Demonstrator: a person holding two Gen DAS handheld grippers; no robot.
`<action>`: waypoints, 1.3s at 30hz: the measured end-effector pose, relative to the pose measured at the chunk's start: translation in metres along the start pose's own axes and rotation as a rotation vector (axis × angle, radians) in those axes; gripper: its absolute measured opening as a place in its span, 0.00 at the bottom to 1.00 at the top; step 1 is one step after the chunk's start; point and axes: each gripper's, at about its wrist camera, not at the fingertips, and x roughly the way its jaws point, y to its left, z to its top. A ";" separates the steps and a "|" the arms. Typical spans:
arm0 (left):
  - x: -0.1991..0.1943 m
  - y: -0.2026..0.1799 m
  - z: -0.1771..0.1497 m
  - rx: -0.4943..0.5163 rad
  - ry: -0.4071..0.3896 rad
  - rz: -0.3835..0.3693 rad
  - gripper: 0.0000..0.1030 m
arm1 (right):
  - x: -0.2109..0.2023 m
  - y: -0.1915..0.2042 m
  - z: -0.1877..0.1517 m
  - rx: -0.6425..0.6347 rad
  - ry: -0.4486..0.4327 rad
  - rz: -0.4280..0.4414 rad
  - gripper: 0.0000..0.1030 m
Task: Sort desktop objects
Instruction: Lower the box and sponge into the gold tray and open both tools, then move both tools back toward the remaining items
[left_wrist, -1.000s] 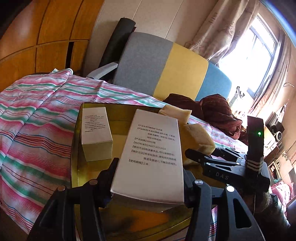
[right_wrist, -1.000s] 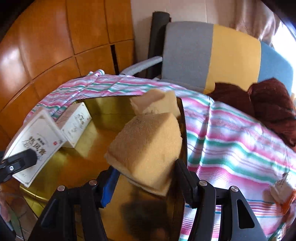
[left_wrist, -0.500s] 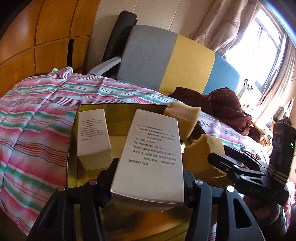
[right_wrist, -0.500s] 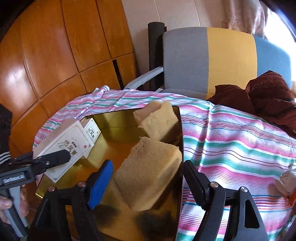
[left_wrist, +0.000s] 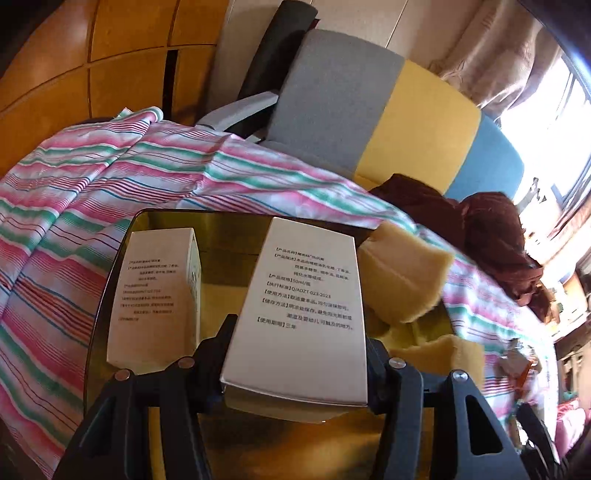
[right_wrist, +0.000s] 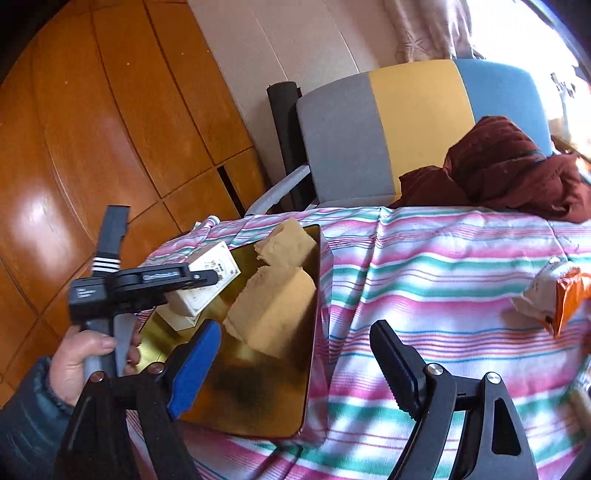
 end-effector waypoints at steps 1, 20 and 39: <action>0.005 -0.002 0.001 0.005 0.004 0.024 0.55 | -0.002 -0.002 -0.002 0.004 -0.001 0.003 0.82; -0.016 -0.008 -0.009 0.058 -0.087 0.083 0.59 | -0.024 -0.044 -0.041 0.134 0.020 -0.030 0.82; 0.010 -0.019 -0.025 0.051 0.035 -0.002 0.55 | -0.067 -0.057 -0.063 0.157 0.004 -0.145 0.83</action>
